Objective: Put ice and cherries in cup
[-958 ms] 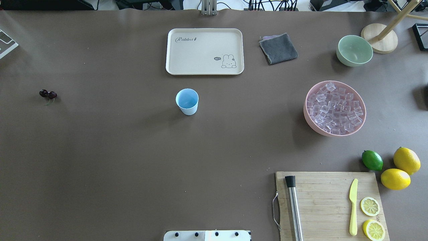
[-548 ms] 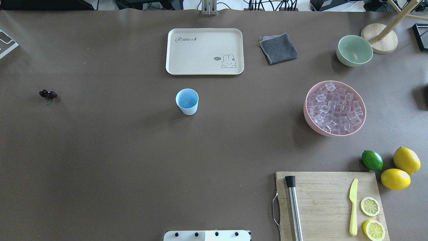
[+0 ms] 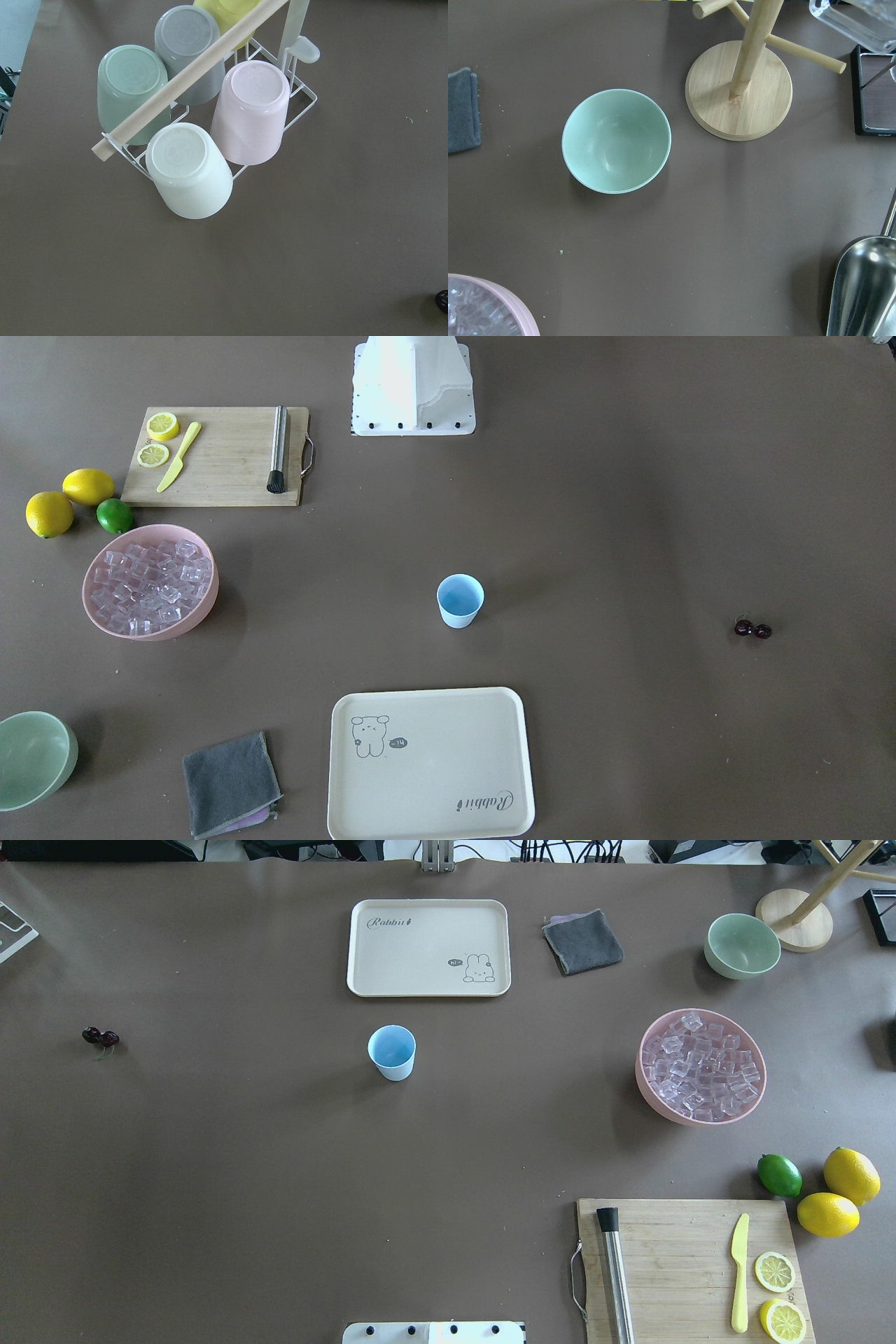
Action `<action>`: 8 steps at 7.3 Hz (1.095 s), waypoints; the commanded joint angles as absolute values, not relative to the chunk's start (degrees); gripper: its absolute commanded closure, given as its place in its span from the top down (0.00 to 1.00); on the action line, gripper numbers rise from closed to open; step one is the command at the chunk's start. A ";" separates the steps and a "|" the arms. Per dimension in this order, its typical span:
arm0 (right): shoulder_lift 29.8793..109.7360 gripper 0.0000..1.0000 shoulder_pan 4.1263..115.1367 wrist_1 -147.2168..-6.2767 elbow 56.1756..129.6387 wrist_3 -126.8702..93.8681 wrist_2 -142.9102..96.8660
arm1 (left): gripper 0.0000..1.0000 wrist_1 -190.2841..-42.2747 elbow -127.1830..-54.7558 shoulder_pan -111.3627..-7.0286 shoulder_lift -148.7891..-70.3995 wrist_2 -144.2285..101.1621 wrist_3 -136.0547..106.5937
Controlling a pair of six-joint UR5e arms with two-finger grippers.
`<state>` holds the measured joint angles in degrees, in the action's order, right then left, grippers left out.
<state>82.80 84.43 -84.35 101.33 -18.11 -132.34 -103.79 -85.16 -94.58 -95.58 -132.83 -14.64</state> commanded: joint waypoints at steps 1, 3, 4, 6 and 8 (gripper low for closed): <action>82.53 1.00 84.38 -84.20 101.16 -18.02 -132.27 | 0.98 -103.71 -86.57 -94.83 -95.71 -132.89 -14.94; 82.27 1.00 84.46 -84.29 101.60 -18.11 -132.19 | 0.98 -103.71 -87.54 -95.01 -95.71 -132.80 -14.94; 82.27 1.00 84.46 -84.20 101.86 -18.11 -132.27 | 0.98 -103.71 -87.97 -95.53 -95.71 -132.80 -14.94; 81.57 1.00 80.89 -84.11 103.61 -18.19 -131.58 | 0.98 -103.71 -88.33 -95.54 -95.54 -132.89 -15.12; 76.58 1.00 76.31 -84.11 103.27 -20.63 -131.48 | 0.98 -103.80 -88.68 -95.71 -95.45 -132.98 -15.12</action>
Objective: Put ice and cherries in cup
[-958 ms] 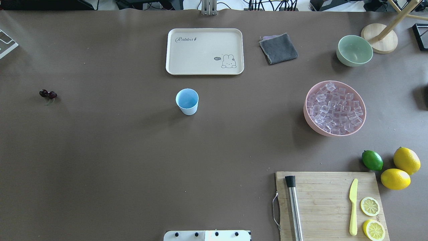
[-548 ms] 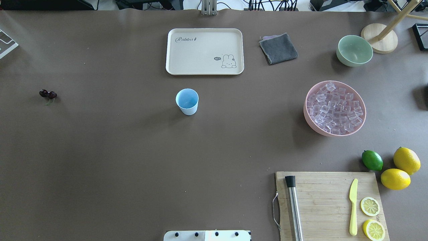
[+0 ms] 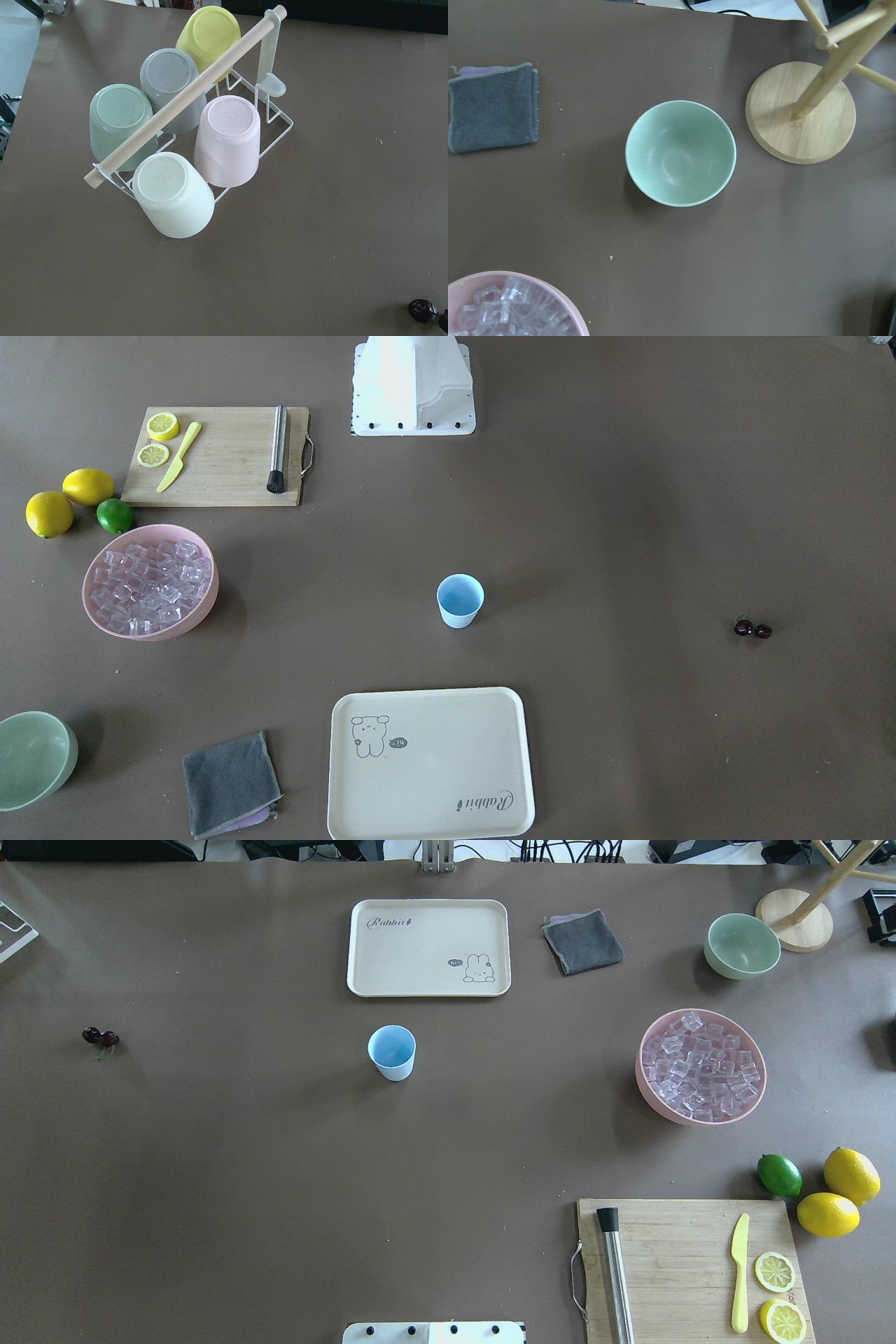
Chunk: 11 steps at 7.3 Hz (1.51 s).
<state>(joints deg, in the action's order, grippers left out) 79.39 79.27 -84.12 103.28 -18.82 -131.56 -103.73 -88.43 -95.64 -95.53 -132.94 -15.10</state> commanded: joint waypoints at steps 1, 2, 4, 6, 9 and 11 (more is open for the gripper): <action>74.46 1.00 72.98 -84.11 103.53 -24.66 -131.48 | 0.98 -103.89 -89.55 -95.71 -94.49 -132.98 -15.03; 73.49 1.00 70.43 -83.94 103.80 -26.87 -131.66 | 0.98 -103.80 -90.34 -95.71 -94.48 -132.89 -15.03; 74.09 1.00 64.19 -80.43 103.10 -30.47 -131.31 | 0.98 -103.80 -90.61 -95.71 -94.40 -132.80 -14.77; 74.09 1.00 58.21 -80.42 102.92 -35.31 -126.94 | 0.98 -103.89 -90.70 -95.71 -94.57 -132.89 -14.77; 74.35 1.00 52.40 -79.89 101.34 -37.88 -123.66 | 0.98 -103.89 -90.79 -95.45 -95.36 -132.89 -14.76; 75.05 1.00 51.42 -79.63 100.73 -37.27 -123.40 | 0.98 -103.89 -92.02 -95.45 -95.18 -132.80 -14.85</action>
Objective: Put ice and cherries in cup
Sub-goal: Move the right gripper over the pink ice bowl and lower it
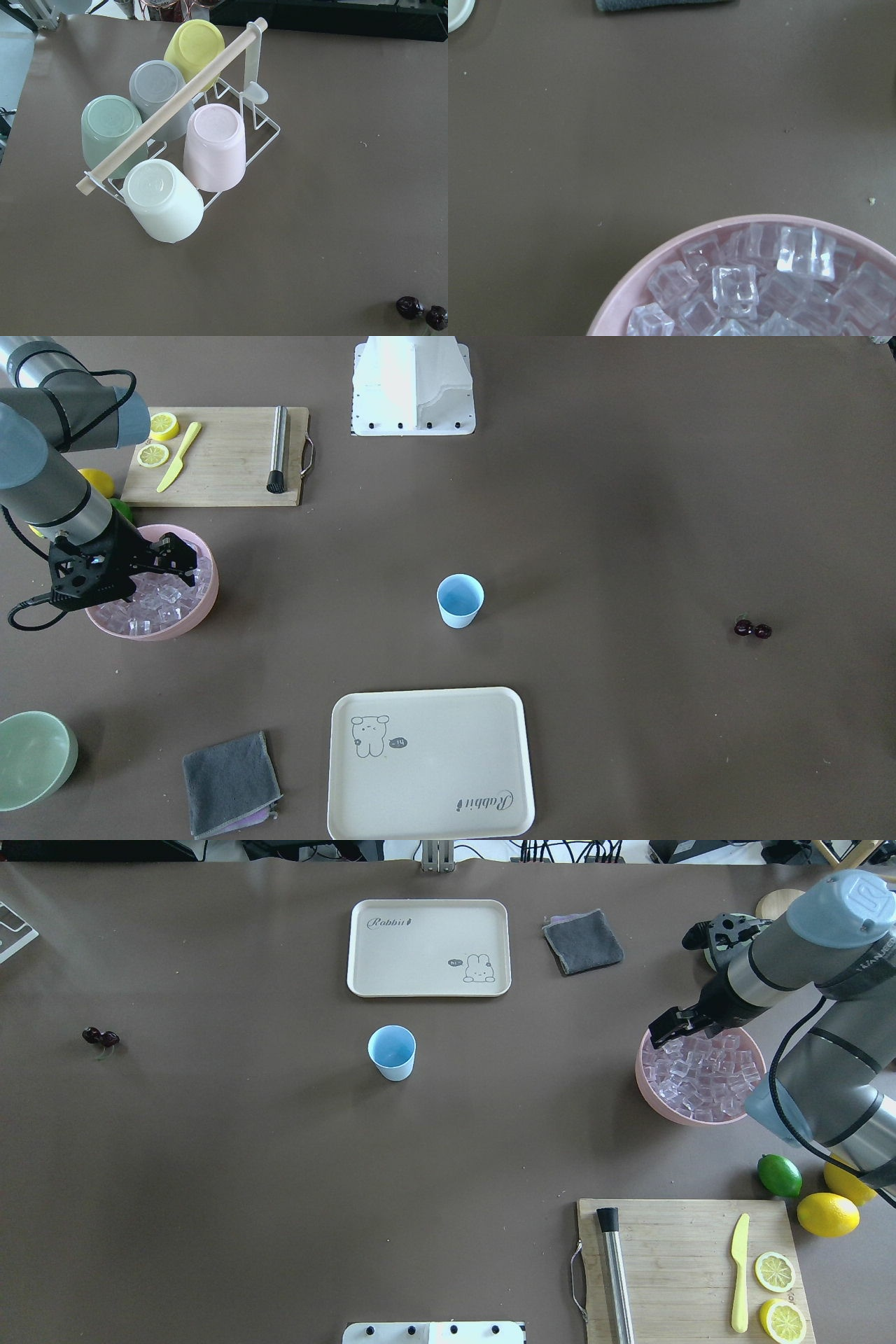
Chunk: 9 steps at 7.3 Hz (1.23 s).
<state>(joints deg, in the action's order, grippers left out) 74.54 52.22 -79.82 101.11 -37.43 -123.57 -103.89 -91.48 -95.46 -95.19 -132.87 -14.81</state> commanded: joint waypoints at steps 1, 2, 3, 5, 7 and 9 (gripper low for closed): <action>75.75 1.00 51.42 -79.63 100.72 -37.27 -123.40 | 0.98 -103.89 -92.02 -95.54 -95.27 -132.80 -14.77; 76.63 0.99 51.42 -79.63 100.20 -37.61 -123.05 | 0.98 -103.89 -92.02 -95.45 -95.36 -132.80 -14.77; 76.81 1.00 51.42 -79.63 99.50 -37.79 -122.35 | 0.98 -103.89 -92.11 -95.54 -95.36 -132.80 -14.77; 76.47 0.99 51.33 -79.63 99.14 -37.88 -121.64 | 0.98 -103.89 -92.11 -95.54 -95.10 -132.89 -14.68; 76.11 0.97 51.33 -79.54 98.79 -37.79 -119.37 | 0.98 -104.06 -92.11 -95.54 -94.66 -132.89 -14.59; 75.33 0.97 51.07 -79.54 98.70 -37.53 -118.13 | 0.98 -104.15 -91.85 -95.54 -94.05 -132.89 -14.68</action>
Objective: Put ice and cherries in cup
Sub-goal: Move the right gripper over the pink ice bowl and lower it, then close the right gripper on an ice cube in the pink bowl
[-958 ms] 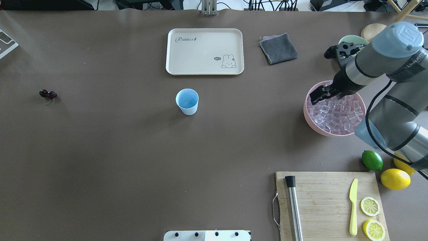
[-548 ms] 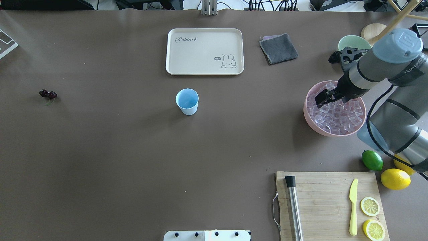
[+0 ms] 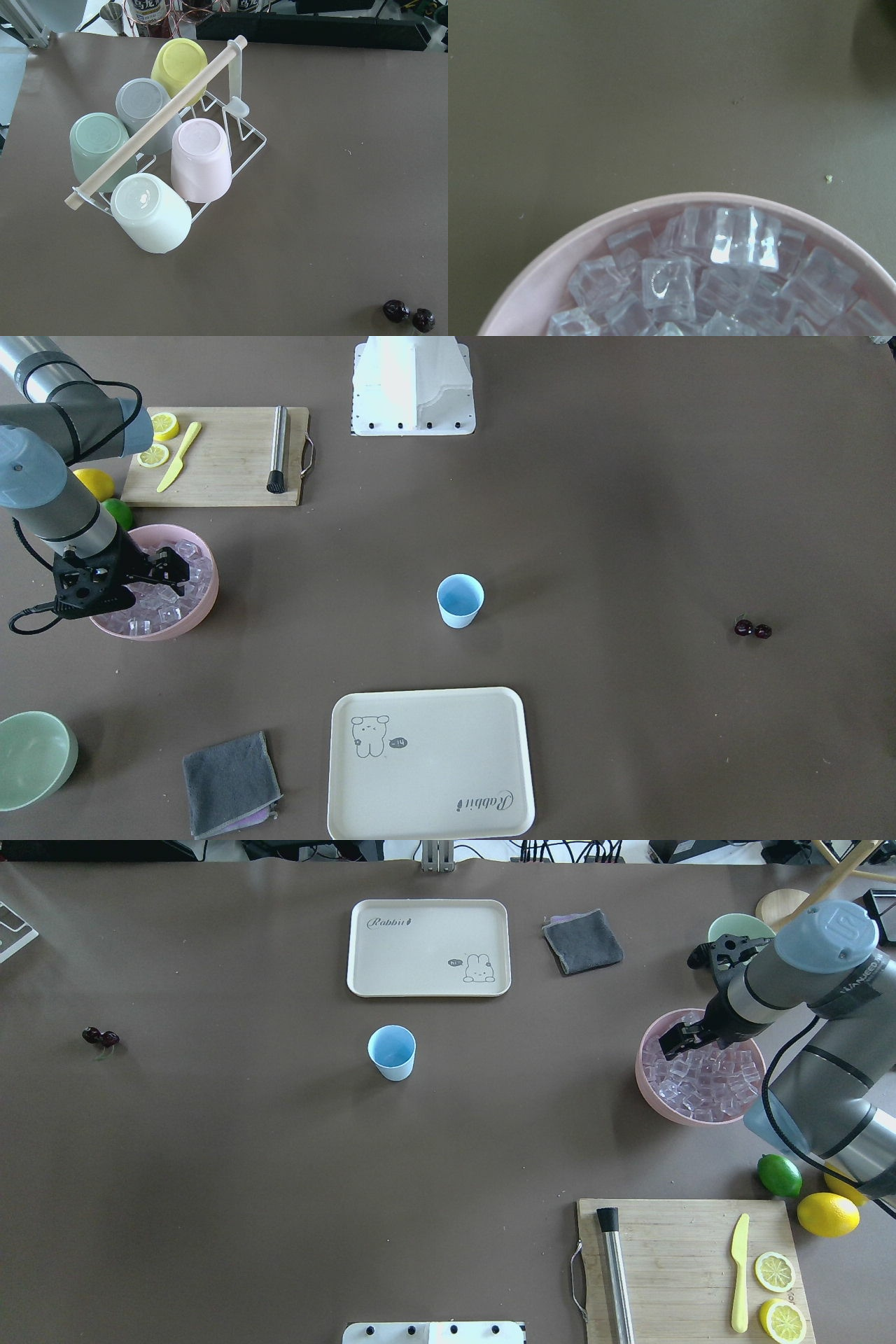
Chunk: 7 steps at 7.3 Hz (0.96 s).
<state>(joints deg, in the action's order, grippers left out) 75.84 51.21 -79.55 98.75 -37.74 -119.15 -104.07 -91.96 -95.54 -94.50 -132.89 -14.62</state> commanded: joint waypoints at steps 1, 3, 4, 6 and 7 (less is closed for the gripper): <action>75.15 0.98 50.28 -79.54 98.70 -37.62 -115.86 | 0.98 -104.15 -91.85 -95.54 -93.78 -132.89 -14.68; 75.15 0.98 49.40 -79.54 98.53 -37.62 -114.26 | 0.98 -104.15 -91.32 -95.45 -93.95 -132.89 -14.76; 75.15 0.91 49.13 -79.54 98.26 -37.70 -113.47 | 0.98 -104.15 -91.06 -95.45 -94.04 -132.89 -14.77; 75.15 0.73 48.26 -79.63 98.26 -37.79 -110.31 | 0.98 -104.24 -91.14 -95.45 -94.04 -132.80 -14.85; 75.23 0.60 48.25 -79.63 98.26 -37.79 -110.39 | 0.98 -104.24 -91.14 -95.45 -94.13 -132.80 -14.85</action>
